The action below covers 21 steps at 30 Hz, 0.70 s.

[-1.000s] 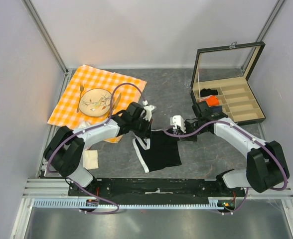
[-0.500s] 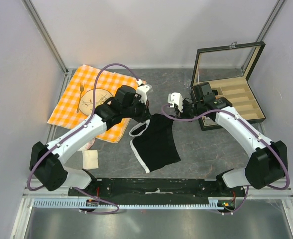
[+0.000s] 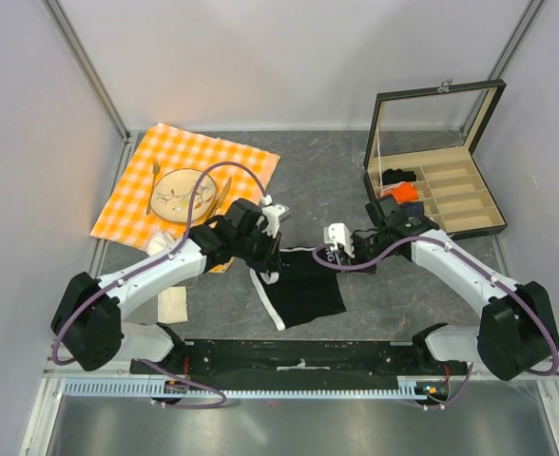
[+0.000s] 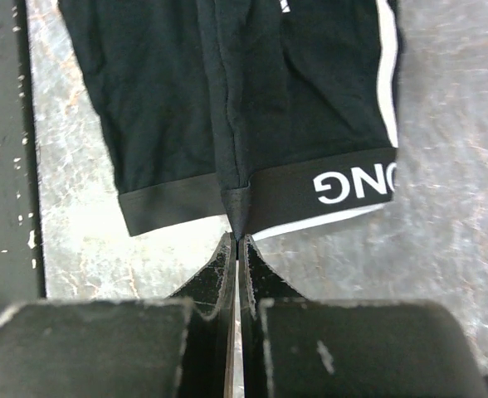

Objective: Roll the underwear
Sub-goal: Fold the underwear at the corner of the board.

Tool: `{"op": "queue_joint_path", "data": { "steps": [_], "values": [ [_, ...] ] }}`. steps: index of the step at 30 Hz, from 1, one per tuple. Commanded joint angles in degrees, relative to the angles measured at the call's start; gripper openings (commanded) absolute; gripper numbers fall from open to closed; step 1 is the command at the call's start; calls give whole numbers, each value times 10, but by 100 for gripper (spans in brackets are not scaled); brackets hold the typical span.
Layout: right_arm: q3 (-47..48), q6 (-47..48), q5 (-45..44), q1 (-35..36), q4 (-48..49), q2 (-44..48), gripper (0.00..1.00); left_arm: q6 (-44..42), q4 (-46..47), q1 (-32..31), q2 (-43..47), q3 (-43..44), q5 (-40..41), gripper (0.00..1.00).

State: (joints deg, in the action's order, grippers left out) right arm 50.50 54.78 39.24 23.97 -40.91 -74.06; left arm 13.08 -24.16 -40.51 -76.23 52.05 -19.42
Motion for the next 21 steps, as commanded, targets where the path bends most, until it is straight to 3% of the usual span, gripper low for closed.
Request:
{"op": "queue_joint_path", "data": {
  "steps": [1, 21],
  "values": [
    [-22, 45, 31, 21, -22, 12, 3, 46, 32, -25, 22, -20, -33, 2],
    [-80, 89, -44, 132, -19, 0, 5, 127, 89, -81, -5, -117, -35, 2]
  ]
}}
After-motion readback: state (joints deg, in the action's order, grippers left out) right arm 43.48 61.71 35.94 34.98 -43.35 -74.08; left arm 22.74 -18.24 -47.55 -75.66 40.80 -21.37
